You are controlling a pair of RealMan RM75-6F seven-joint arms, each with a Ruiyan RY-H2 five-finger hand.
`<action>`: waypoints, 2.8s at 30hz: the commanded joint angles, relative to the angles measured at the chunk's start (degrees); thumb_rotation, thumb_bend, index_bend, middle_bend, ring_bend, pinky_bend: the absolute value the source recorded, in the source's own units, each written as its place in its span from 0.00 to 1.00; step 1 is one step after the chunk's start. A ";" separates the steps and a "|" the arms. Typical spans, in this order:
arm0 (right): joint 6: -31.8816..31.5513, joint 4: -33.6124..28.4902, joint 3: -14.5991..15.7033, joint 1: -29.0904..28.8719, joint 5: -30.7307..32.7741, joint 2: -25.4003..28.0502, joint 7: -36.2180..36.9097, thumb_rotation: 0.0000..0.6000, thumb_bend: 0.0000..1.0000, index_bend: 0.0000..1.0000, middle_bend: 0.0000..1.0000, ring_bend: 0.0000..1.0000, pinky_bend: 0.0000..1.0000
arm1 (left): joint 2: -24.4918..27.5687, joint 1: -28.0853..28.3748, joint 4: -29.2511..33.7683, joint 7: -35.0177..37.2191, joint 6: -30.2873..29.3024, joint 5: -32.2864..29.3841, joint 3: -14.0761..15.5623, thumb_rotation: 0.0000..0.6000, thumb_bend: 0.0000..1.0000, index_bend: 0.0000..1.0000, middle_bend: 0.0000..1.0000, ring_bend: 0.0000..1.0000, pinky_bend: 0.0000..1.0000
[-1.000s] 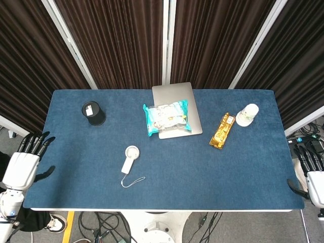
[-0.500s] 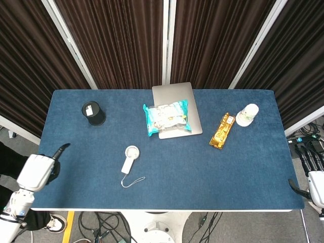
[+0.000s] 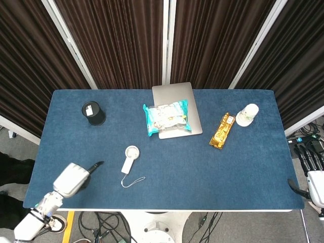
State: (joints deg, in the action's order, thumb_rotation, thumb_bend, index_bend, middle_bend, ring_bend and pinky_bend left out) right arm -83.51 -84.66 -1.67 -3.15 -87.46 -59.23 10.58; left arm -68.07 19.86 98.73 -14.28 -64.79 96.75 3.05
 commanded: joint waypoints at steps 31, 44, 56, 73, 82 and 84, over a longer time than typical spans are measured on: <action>0.47 1.10 -0.09 0.00 0.52 -0.23 0.91 1.00 0.20 0.00 0.00 0.00 0.00 | -15.49 8.14 -5.79 -18.56 10.45 -12.27 -3.72 1.00 0.73 0.13 0.87 0.84 0.78; 1.15 1.85 -0.19 -0.05 1.21 -0.26 1.52 1.00 0.20 0.00 0.00 0.00 0.00 | -17.17 10.84 -7.88 -20.36 11.98 -16.61 -4.42 1.00 0.73 0.13 0.87 0.84 0.78; 1.33 1.94 -0.18 -0.04 1.33 -0.24 1.59 1.00 0.20 0.00 0.00 0.00 0.00 | -17.99 12.34 -8.84 -20.71 12.58 -19.68 -4.08 1.00 0.73 0.13 0.87 0.84 0.78; 1.44 2.37 -0.24 0.01 1.51 -0.33 1.89 1.00 0.20 0.00 0.00 0.00 0.00 | -18.55 13.60 -9.35 -20.95 12.24 -21.89 -3.01 1.00 0.73 0.13 0.87 0.84 0.78; 1.56 2.91 -0.16 0.05 1.52 -0.61 2.27 1.00 0.20 0.00 0.00 0.00 0.00 | -17.77 15.55 -8.43 -23.61 15.54 -26.42 -2.47 1.00 0.73 0.13 0.87 0.84 0.78; 1.60 3.11 -0.16 0.07 1.56 -0.68 2.43 1.00 0.20 0.00 0.00 0.00 0.00 | -17.46 15.87 -7.97 -24.33 15.67 -27.56 -2.53 1.00 0.73 0.13 0.87 0.84 0.78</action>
State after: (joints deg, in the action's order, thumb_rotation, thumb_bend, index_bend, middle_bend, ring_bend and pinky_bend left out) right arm -81.92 -81.56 -1.83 -3.09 -85.91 -59.90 13.00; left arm -85.89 35.32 90.32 -37.96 -49.51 69.97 0.50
